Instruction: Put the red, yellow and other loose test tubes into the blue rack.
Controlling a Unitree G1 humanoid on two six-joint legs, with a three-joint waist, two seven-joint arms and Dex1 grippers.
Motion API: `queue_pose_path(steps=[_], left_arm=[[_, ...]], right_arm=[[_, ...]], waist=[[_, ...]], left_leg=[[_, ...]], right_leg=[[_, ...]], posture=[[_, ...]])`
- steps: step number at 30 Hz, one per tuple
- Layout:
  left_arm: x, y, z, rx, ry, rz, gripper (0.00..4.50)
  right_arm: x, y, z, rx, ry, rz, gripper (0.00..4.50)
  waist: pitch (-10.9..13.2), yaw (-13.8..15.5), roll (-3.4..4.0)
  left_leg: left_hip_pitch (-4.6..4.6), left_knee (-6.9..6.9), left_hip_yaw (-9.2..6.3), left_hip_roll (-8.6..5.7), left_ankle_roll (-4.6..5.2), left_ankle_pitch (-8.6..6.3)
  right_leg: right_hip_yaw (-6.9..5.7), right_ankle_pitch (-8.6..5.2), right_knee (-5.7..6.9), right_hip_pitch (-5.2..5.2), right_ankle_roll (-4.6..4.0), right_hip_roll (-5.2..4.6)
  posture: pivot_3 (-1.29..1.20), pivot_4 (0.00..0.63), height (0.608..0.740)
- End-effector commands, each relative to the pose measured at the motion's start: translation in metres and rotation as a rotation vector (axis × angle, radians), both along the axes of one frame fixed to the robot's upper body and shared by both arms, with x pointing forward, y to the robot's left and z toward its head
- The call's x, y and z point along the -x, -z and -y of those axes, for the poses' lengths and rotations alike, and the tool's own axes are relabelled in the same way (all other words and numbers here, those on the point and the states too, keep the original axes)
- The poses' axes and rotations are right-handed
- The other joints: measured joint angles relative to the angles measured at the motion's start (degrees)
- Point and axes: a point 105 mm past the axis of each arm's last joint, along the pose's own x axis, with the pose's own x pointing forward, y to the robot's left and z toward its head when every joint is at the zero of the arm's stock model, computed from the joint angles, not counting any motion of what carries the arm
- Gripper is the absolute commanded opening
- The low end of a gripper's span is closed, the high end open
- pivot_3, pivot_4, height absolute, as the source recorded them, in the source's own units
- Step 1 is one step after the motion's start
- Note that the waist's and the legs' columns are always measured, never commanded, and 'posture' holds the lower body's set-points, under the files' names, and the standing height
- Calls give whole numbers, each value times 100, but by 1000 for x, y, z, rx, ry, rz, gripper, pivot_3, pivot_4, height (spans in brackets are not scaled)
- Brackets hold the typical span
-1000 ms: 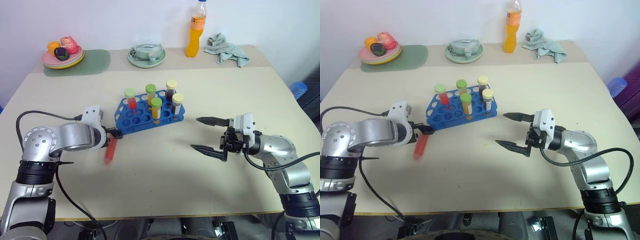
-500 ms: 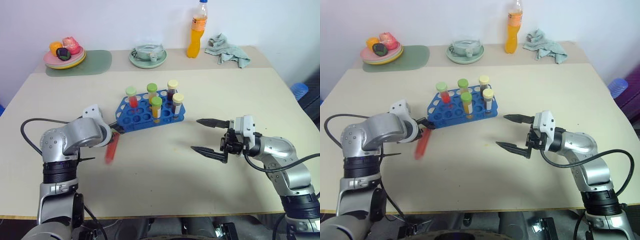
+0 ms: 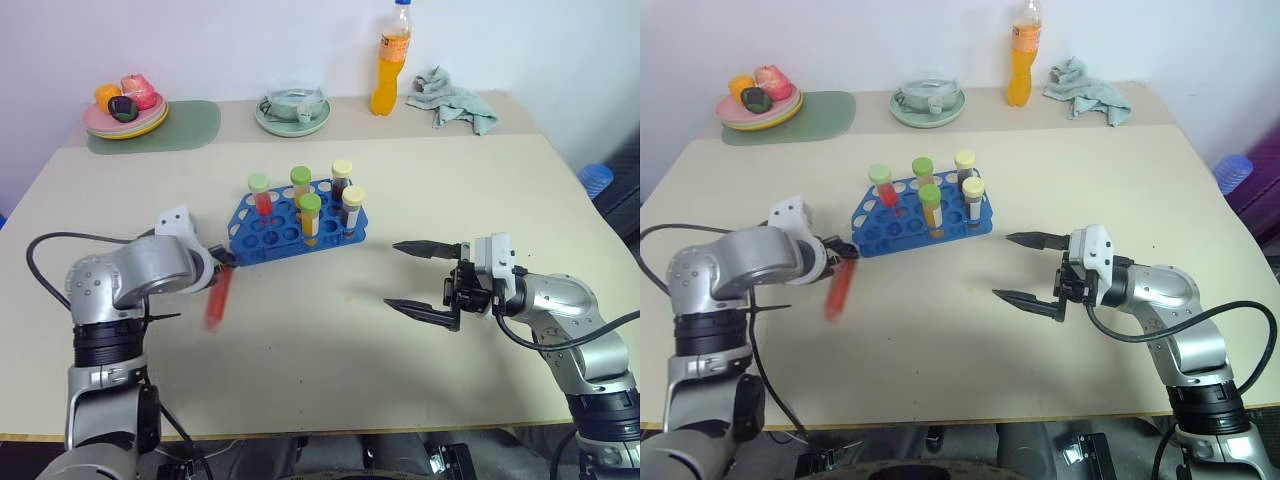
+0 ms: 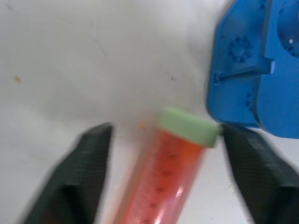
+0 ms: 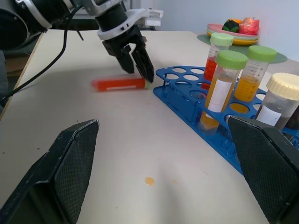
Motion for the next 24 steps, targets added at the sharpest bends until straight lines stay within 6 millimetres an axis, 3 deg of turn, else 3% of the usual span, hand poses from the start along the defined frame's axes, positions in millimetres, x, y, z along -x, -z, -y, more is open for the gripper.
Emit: queue_pose_path(steps=[1,10,15,17,21,24], left_arm=[[1,-2,-3,-6,38,15,1546],[10,-1,-7,7,138,45,1546],[24,-9,-5,15,326,79,1546],[41,-21,-5,17,497,79,1546],[60,-50,-11,-39,566,181,1546],[58,-85,6,90,535,478,1546]], right_arm=[[2,-11,0,-16,-9,47,4500],[-1,-11,-2,-15,-20,44,4500],[-3,-11,-2,-12,-32,43,4500],[-4,-11,-3,-11,-38,42,4500],[-7,-11,-3,-12,-50,38,4500],[-10,-11,-4,-12,-57,35,4500]], waist=[[0,1,0],[0,-15,0],[1,-17,2],[4,-27,-4],[7,-58,-3],[8,-13,23]], left_leg=[[0,0,0,0,0,0],[0,-3,0,0,1,-1],[0,-14,4,0,1,-1],[-4,-16,4,1,1,-1],[-2,-42,12,3,0,0],[-2,-49,10,4,0,-1]], right_leg=[[0,0,0,-1,0,0],[0,-1,0,-2,-2,-2],[2,-3,-5,-4,-5,-4],[2,-14,-3,-10,-26,-4],[7,-27,-15,-16,-50,-9],[7,-28,-25,-16,-51,-11]], posture=[[0,150,740],[0,150,740],[0,150,740],[0,150,740],[0,150,740],[0,150,740]])
